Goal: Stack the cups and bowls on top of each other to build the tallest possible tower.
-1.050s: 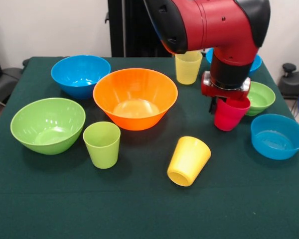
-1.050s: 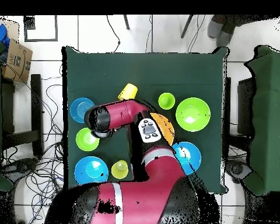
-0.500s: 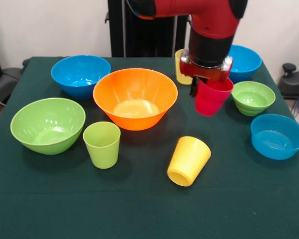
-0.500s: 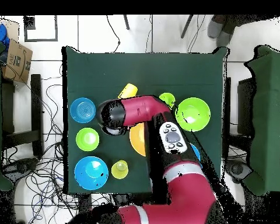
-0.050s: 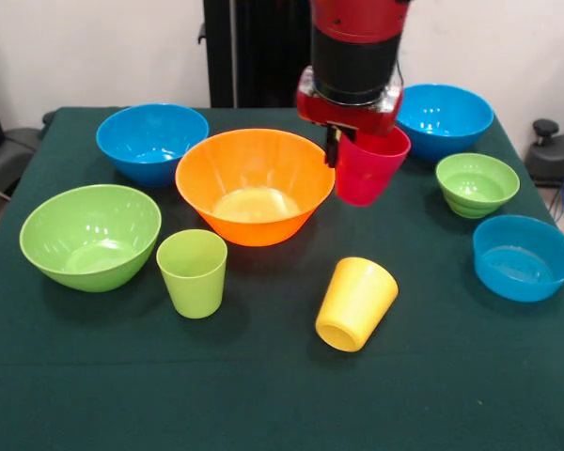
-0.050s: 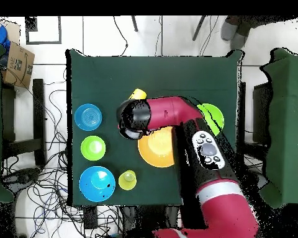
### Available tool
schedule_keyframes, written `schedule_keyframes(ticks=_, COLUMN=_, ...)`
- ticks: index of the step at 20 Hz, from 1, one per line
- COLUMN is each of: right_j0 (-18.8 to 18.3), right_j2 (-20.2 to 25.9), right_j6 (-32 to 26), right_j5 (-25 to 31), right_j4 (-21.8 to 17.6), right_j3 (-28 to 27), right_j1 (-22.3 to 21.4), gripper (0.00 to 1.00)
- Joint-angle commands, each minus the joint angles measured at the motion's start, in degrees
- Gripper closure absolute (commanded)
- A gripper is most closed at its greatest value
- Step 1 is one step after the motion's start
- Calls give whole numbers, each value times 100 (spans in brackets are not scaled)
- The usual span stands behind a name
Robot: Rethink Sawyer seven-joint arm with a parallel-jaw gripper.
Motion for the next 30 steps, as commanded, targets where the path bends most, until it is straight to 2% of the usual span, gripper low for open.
schedule_keyframes(ticks=1, right_j0=-418, right_j2=586, right_j6=-2307, right_j5=745, right_j4=-553, right_j3=52, right_j1=1, gripper=100)
schedule_keyframes(ticks=5, right_j0=-689, right_j2=709, right_j6=-2629, right_j5=1083, right_j4=-542, right_j3=-42, right_j1=-19, gripper=100)
schedule_keyframes(ticks=11, right_j0=-850, right_j2=710, right_j6=-3135, right_j5=1707, right_j4=-691, right_j3=-366, right_j1=135, gripper=100)
schedule_keyframes(ticks=14, right_j0=-867, right_j2=690, right_j6=-3260, right_j5=1826, right_j4=-786, right_j3=-516, right_j1=246, gripper=100)
schedule_keyframes(ticks=21, right_j0=-933, right_j2=635, right_j6=-3255, right_j5=1309, right_j4=-1047, right_j3=-637, right_j1=661, gripper=100)
schedule_keyframes(ticks=30, right_j0=-1032, right_j2=671, right_j6=-3142, right_j5=886, right_j4=-1311, right_j3=-625, right_j1=829, gripper=100)
